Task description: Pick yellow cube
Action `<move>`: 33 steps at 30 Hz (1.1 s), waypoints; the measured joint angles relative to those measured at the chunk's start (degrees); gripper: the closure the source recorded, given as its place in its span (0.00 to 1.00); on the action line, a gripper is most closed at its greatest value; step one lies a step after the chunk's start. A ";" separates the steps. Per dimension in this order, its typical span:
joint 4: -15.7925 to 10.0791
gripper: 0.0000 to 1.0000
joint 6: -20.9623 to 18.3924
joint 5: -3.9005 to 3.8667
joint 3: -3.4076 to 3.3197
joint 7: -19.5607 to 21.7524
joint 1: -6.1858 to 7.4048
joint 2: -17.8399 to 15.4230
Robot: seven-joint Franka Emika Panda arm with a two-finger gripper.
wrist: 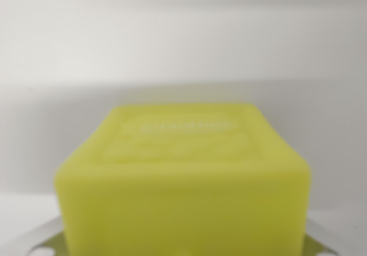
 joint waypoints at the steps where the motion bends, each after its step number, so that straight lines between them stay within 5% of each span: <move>1: 0.00 1.00 0.00 0.00 0.00 0.00 0.00 -0.01; 33: -2.44 1.00 -6.36 0.64 0.02 -0.44 0.07 -8.81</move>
